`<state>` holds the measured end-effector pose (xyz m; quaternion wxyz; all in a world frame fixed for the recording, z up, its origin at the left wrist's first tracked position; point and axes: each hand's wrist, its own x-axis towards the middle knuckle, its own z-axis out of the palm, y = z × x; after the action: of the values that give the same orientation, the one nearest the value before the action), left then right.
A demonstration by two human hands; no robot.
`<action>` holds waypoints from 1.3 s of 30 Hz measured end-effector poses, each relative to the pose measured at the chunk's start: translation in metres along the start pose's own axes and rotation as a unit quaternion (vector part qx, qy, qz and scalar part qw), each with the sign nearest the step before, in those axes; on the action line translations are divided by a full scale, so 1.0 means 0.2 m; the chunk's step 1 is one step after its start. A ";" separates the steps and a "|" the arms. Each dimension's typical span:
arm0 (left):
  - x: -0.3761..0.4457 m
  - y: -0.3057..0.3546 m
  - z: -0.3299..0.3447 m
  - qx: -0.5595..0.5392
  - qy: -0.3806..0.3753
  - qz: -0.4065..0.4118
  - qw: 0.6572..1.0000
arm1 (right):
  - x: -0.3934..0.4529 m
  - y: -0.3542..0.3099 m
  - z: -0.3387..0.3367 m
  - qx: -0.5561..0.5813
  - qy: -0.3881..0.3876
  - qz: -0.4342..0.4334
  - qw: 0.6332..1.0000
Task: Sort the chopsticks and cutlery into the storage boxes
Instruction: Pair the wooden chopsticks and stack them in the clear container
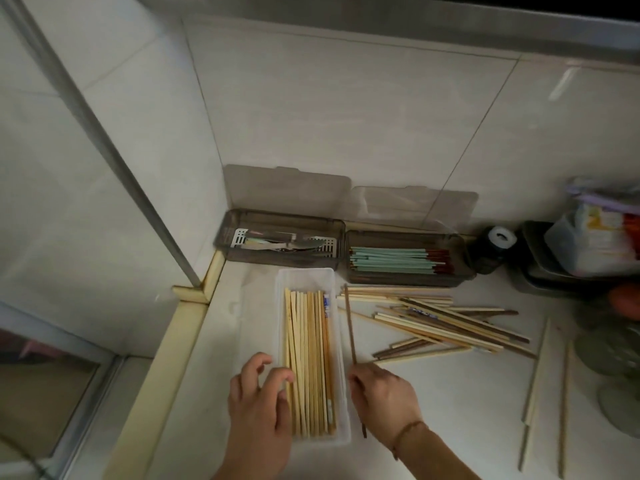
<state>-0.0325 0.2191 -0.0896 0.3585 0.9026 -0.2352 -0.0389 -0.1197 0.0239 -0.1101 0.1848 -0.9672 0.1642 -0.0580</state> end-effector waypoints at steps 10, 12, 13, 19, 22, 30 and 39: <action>-0.01 -0.01 0.01 0.001 0.005 -0.005 1.000 | 0.03 0.16 -0.05 -0.060 0.055 -0.001 0.997; -0.01 -0.01 0.01 0.001 0.007 -0.009 1.000 | 0.03 0.27 -0.09 -0.081 0.073 0.029 0.994; -0.01 -0.01 0.01 0.002 0.007 -0.010 1.000 | 0.02 0.32 -0.10 -0.091 0.075 0.032 0.993; -0.01 0.00 0.02 0.006 0.010 -0.007 1.000 | -0.01 0.41 -0.11 -0.136 0.029 -0.019 0.990; -0.01 -0.01 0.02 0.010 0.003 -0.011 1.000 | -0.04 0.44 -0.11 -0.142 0.041 -0.037 0.988; -0.01 0.00 0.02 0.010 -0.007 -0.022 1.000 | -0.02 0.24 -0.32 0.085 0.188 -0.037 0.978; 0.00 0.01 0.00 -0.029 0.026 -0.009 0.999 | 0.38 -0.44 -0.35 0.150 0.018 -0.058 0.987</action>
<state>-0.0332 0.2181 -0.0881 0.3903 0.8945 -0.2166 -0.0252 -0.0340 0.0528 -0.0086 0.3210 -0.9352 0.1010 -0.1098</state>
